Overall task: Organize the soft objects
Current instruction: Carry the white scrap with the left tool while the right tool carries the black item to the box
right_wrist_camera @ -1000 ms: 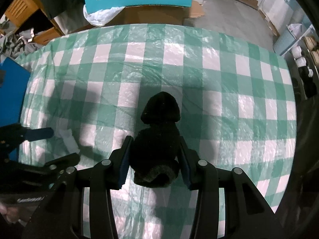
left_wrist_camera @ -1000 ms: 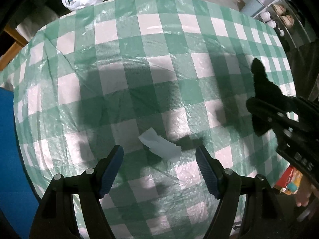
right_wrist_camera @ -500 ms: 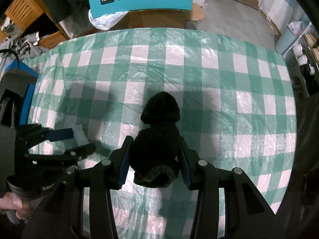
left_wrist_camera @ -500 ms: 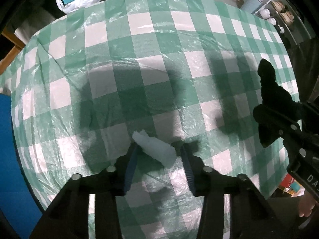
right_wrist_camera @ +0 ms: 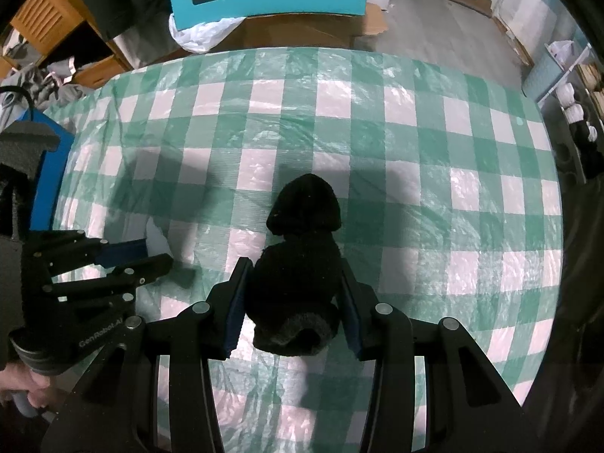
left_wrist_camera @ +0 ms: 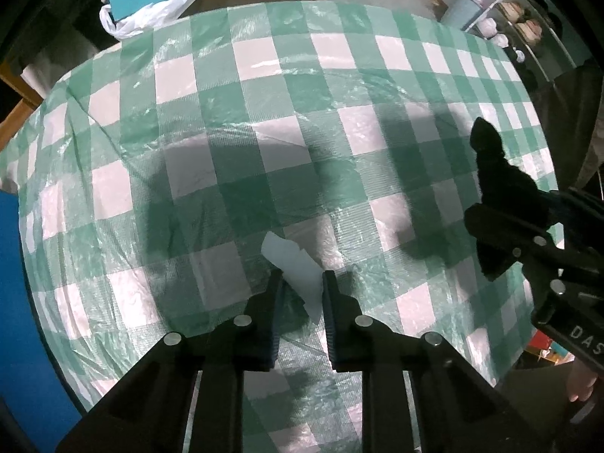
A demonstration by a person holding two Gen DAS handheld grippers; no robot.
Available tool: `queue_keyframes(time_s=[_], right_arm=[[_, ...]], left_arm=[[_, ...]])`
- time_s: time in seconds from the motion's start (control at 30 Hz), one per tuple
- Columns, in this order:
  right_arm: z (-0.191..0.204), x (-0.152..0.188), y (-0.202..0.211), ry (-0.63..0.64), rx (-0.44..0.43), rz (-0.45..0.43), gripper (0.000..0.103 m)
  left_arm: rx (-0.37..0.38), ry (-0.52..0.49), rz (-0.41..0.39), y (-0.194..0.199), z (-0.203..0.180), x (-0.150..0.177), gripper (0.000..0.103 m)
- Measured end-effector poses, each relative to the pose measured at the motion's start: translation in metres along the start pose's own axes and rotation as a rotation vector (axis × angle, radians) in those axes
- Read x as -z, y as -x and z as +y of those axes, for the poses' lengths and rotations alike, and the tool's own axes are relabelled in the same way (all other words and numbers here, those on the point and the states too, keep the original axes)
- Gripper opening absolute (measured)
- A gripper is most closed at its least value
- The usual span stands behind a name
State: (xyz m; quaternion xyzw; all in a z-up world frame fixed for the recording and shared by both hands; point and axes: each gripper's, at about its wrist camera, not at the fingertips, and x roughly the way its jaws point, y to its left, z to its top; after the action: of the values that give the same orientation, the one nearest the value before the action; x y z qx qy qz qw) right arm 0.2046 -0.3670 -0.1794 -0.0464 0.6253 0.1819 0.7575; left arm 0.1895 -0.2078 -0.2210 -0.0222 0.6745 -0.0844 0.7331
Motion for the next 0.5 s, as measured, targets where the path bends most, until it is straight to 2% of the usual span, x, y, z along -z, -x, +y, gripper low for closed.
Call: queue_keyframes(time_s=[0.5], right_arm=[[0.025,-0.004,0.022,0.058,0.017,-0.033,0.043]], left_arm=[[-0.063,-0.066,-0.122,0.054,-0.002,0.017,0.019]])
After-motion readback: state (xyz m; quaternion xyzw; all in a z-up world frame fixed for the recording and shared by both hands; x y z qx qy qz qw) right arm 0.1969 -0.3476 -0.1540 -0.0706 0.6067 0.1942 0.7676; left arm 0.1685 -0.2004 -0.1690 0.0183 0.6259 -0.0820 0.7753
